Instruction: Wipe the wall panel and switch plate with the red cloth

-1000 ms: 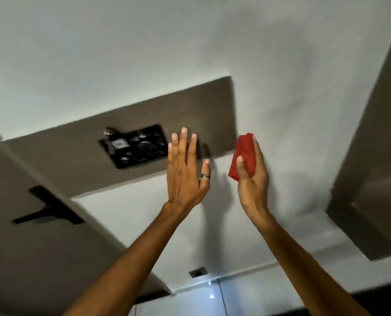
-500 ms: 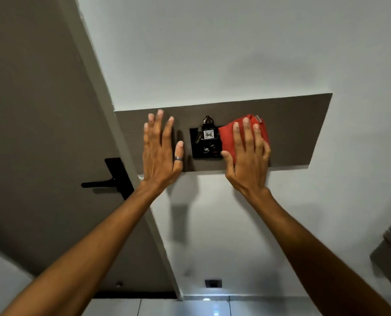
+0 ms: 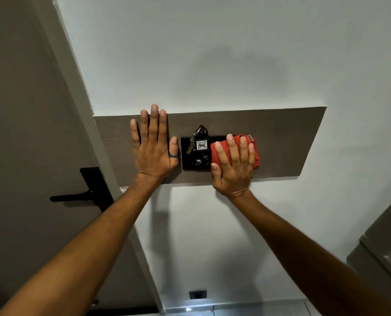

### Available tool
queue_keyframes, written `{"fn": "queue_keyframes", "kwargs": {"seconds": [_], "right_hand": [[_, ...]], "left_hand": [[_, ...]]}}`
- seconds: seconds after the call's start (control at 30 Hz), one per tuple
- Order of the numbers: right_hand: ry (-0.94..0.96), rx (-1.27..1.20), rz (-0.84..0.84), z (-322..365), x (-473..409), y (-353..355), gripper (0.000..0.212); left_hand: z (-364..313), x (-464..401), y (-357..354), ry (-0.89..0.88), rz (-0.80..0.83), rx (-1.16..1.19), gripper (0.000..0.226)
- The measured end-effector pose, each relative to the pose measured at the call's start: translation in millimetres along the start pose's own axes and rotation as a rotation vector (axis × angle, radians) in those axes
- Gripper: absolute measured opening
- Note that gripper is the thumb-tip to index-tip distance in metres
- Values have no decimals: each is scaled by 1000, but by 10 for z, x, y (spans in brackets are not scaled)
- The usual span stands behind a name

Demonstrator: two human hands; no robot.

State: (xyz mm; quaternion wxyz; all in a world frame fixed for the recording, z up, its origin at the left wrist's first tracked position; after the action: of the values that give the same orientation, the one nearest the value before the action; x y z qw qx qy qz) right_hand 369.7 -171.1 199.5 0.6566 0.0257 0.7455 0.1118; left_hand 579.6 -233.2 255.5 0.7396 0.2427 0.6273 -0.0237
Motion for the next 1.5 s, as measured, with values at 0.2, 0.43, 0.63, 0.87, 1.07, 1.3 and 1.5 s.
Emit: {"fn": "queue_keyframes", "kwargs": {"seconds": [0.2, 0.43, 0.63, 0.87, 1.07, 1.3, 1.5], "right_hand": [[-254, -69, 9, 162, -251, 15, 53], [-214, -61, -19, 153, -308, -8, 49], [-27, -29, -30, 24, -24, -4, 49], [-163, -99, -16, 89, -310, -13, 51], [-118, -53, -19, -55, -247, -53, 51], [-55, -79, 30, 67, 246, 60, 41], [-122, -138, -60, 36, -443, -74, 48]], "left_hand": [[39, 13, 1, 5, -13, 2, 66], [-36, 9, -6, 53, -50, 18, 64], [-59, 61, -13, 53, -39, -4, 64], [-80, 80, -1, 55, -39, -17, 64], [-92, 96, -13, 56, -28, -26, 64], [-79, 95, -24, 41, -42, -36, 65], [-56, 106, -36, 42, -42, -33, 66]]}}
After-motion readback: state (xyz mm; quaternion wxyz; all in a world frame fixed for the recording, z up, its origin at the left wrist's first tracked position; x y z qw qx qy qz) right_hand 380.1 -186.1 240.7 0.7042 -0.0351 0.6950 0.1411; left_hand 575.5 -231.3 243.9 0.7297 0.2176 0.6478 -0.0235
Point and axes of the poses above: each hand's wrist, its own x-axis away from the middle knuckle, its own y-axis out of the back of the hand, z = x × y, the point moved 3 cm from there along -x, towards the middle knuckle, and after that the axes turned 7 degrees about z, right-handed, at the moved point
